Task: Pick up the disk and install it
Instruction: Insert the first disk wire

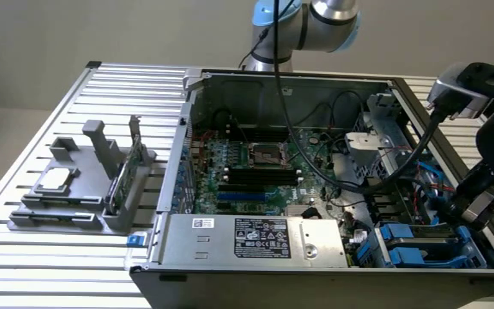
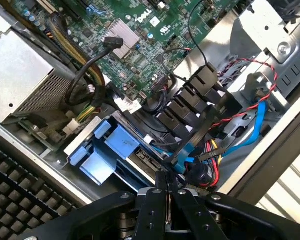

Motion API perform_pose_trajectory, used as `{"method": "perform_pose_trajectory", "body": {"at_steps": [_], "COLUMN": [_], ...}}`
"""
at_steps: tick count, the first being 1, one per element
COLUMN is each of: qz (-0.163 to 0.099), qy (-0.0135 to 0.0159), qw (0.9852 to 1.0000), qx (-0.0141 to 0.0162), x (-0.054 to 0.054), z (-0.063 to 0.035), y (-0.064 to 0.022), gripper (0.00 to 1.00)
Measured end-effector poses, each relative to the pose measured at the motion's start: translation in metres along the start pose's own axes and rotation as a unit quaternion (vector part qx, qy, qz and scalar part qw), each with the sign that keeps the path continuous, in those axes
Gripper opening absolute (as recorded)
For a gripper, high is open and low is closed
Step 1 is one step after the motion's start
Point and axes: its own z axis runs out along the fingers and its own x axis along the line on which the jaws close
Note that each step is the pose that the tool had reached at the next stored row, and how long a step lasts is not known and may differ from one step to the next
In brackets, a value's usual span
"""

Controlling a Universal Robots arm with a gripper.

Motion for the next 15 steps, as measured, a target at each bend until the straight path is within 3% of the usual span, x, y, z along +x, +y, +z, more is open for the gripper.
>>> {"method": "perform_pose_trajectory", "body": {"at_steps": [8,15], "qz": [0.055,0.103], "qy": [-0.0025,-0.0045], "qw": [0.9984,0.9946], "qx": [0.0051,0.0096], "x": [0.0001,0.0002], "z": [-0.0001,0.0], "y": [0.0001,0.0001], "gripper": [0.13,0.13]}}
